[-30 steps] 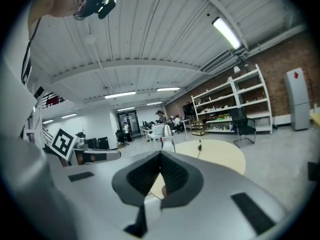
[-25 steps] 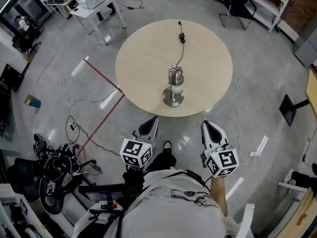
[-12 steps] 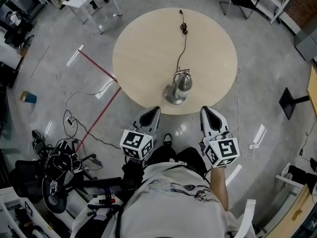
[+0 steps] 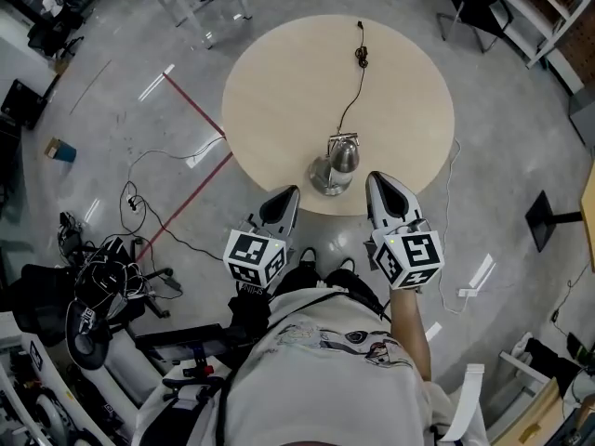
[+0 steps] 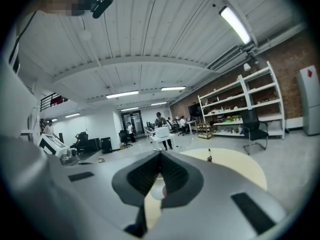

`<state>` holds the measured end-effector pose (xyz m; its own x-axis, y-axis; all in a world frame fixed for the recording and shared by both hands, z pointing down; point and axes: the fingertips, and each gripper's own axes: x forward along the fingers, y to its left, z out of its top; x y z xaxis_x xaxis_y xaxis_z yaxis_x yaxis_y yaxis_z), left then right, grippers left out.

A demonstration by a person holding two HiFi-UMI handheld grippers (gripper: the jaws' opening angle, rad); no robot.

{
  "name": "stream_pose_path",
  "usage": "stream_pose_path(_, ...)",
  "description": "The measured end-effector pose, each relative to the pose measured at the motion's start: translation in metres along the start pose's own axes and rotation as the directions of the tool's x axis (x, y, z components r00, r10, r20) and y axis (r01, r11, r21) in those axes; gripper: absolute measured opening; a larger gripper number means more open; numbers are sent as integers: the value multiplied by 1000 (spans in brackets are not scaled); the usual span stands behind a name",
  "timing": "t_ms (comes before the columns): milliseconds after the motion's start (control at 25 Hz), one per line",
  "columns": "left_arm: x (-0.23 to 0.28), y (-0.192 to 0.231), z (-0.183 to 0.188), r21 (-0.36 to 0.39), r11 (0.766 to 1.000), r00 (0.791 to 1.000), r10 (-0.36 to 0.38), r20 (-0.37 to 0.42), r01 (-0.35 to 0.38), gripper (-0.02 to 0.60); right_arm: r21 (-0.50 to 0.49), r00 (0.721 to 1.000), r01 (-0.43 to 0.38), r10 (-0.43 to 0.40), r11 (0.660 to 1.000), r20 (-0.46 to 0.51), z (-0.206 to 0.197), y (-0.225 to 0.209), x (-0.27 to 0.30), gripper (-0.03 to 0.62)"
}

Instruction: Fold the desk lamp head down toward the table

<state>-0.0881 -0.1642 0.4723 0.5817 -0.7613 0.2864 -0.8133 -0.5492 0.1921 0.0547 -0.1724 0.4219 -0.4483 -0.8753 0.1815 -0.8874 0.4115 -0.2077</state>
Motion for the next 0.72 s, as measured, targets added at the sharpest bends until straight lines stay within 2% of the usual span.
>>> stream_pose_path(200,1,18,0,-12,1000,1000,23,2,-23,2,5,1000,5,-5,1000,2,6,5,31,3)
stream_pose_path(560,3,19,-1,-25,999,999,34,15,-33,2,-15,1000,-12,12,1000,-5,11,6,47,5)
stream_pose_path(720,3,19,1,-30,999,999,35,13,-35,2,-32,1000,-22,21,999,-23,14,7,53,60)
